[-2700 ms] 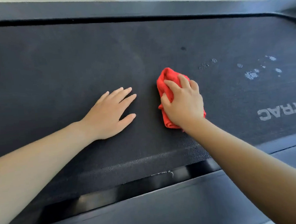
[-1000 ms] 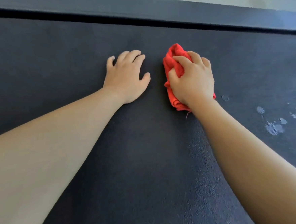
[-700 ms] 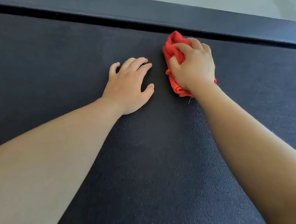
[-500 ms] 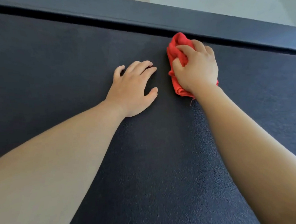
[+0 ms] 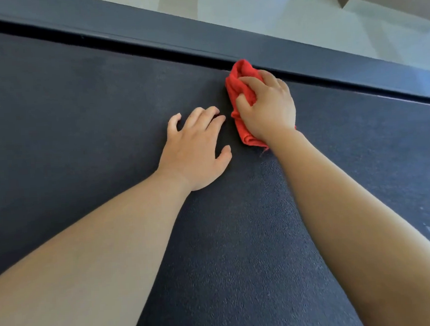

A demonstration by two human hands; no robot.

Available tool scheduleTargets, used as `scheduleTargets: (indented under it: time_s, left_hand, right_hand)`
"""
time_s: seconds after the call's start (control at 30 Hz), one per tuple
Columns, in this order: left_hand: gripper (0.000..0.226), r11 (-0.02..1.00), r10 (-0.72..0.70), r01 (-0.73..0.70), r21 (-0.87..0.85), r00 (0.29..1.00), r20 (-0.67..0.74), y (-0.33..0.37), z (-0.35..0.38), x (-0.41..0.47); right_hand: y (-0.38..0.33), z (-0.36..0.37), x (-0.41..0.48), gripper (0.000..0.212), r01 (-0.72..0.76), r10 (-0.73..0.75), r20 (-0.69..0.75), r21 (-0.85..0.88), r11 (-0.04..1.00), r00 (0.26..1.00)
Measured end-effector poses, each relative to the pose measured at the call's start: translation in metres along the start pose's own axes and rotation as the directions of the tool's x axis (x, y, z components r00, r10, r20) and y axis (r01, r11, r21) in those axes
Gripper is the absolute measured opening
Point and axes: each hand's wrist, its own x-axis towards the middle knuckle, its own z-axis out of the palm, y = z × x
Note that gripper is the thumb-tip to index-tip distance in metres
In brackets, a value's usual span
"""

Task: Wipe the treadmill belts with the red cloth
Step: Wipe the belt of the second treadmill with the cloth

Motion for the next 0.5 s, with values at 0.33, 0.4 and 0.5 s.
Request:
scheduleTargets:
  time_s: [0.33,0.4,0.5]
  left_hand:
    - [0.057,1.0,0.013,-0.013,-0.009,1.0,-0.013,0.001,0.002,0.001]
    - [0.056,1.0,0.009,-0.009,-0.006,1.0,-0.019,0.0,0.002,0.001]
    - [0.055,1.0,0.009,-0.009,0.005,0.999,-0.044,0.001,-0.001,0.001]
  right_hand:
    - [0.027,-0.027,-0.102,0.035,-0.217,0.213,-0.094,-0.032,0.976,0.972]
    - [0.032,-0.028,-0.081,0.034,-0.209,0.207,-0.078,-0.021,0.978,0.975]
    - [0.044,-0.03,-0.074,0.036,-0.138,0.137,-0.068,-0.016,0.99,0.988]
